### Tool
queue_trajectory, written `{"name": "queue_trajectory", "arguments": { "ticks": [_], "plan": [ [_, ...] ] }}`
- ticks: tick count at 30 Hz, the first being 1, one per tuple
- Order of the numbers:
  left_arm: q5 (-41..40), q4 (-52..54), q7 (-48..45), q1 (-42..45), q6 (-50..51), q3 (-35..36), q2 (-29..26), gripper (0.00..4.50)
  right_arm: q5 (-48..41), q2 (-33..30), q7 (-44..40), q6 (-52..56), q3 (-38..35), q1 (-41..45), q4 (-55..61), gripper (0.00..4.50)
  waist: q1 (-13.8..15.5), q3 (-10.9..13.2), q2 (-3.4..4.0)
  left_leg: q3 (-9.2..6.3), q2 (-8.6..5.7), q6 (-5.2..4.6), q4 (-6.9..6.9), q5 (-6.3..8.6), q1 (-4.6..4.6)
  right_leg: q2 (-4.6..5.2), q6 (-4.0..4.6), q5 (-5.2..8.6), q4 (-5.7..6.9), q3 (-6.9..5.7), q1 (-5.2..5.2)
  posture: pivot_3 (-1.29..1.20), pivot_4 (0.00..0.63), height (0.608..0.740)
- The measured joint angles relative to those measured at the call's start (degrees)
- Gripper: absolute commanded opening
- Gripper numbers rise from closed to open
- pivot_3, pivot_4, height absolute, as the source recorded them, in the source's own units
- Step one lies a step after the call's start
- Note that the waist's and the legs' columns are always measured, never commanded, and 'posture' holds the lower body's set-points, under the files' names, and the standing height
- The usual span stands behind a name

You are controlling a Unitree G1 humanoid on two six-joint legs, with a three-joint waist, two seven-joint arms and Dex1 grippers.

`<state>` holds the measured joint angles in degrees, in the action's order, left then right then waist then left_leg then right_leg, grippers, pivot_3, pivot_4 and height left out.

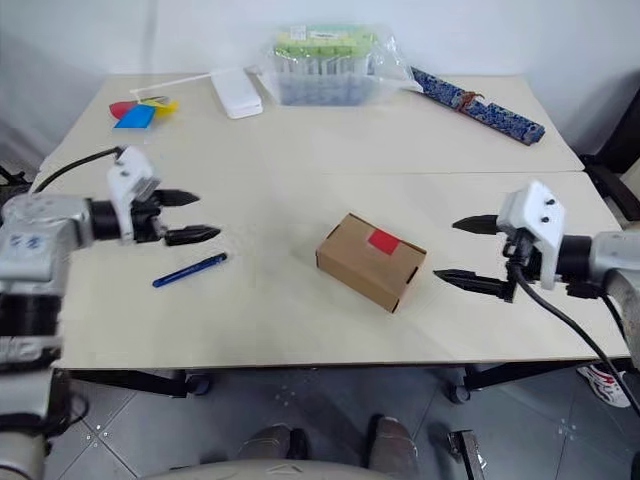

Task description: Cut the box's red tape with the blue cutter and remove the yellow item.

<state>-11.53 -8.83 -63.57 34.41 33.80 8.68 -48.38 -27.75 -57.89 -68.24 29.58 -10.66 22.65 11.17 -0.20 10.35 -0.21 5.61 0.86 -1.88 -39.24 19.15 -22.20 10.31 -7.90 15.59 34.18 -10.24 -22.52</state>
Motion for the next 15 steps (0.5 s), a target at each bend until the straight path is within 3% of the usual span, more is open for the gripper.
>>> {"name": "queue_trajectory", "arguments": {
  "ticks": [6,15],
  "plan": [
    [-1.82,-2.23,-3.36,-8.39,-4.8,1.42,-3.22,4.46,-0.13,2.68,-0.4,-0.89,4.43,3.18,0.05,4.5,1.14,0.0,0.0,-0.01,-0.03,0.0,-0.08,0.0,-0.04,0.0,0.0,0.0,0.0,0.07,0.0,0.0,0.15,0.74],
    [2.97,-18.9,-5.21,-3.63,-20.61,-3.86,-5.22,4.46,-3.88,5.51,1.33,2.11,6.7,5.99,7.41,4.5,1.44,0.0,0.0,0.48,-0.04,0.01,-0.06,0.0,-0.04,-0.02,0.01,0.0,0.07,0.07,-0.04,0.0,0.15,0.74]
  ]
}}
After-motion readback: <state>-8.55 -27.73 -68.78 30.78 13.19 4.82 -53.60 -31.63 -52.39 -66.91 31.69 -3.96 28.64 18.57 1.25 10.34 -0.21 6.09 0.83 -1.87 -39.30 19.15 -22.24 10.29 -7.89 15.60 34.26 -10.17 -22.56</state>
